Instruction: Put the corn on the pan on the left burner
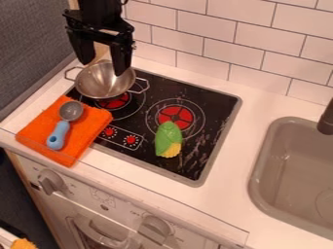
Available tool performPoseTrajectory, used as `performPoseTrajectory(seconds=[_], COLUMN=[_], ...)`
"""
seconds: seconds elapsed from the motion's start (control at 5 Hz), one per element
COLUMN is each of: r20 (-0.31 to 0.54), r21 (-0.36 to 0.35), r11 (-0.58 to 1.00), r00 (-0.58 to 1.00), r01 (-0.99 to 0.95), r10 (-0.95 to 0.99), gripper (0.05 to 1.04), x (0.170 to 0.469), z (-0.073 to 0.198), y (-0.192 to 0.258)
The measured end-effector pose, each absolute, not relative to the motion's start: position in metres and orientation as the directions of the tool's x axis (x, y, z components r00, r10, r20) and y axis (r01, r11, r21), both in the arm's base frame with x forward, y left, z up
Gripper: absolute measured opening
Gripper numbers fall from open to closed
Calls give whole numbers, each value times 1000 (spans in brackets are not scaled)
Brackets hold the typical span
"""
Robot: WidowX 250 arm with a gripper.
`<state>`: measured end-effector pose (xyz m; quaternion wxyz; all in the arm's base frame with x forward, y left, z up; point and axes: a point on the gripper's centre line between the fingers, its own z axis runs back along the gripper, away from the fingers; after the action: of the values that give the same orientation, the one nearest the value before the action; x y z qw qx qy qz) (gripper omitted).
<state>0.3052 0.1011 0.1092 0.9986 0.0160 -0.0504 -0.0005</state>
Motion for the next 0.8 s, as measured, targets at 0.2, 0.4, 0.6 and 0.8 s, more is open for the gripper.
performPoseTrajectory(seconds=[0.2,0.4,0.6,0.8], r20=[68,64,119,59], r21=[22,27,53,57], r11=[1000,995,980,956], r00=[998,993,973,954], r01=[-2,100,191,289], r10=[1,-101,-196,-292], gripper=[1003,1003,1003,1002], x=[303,293,269,253], z=[99,105,142,120], y=[100,65,40,0])
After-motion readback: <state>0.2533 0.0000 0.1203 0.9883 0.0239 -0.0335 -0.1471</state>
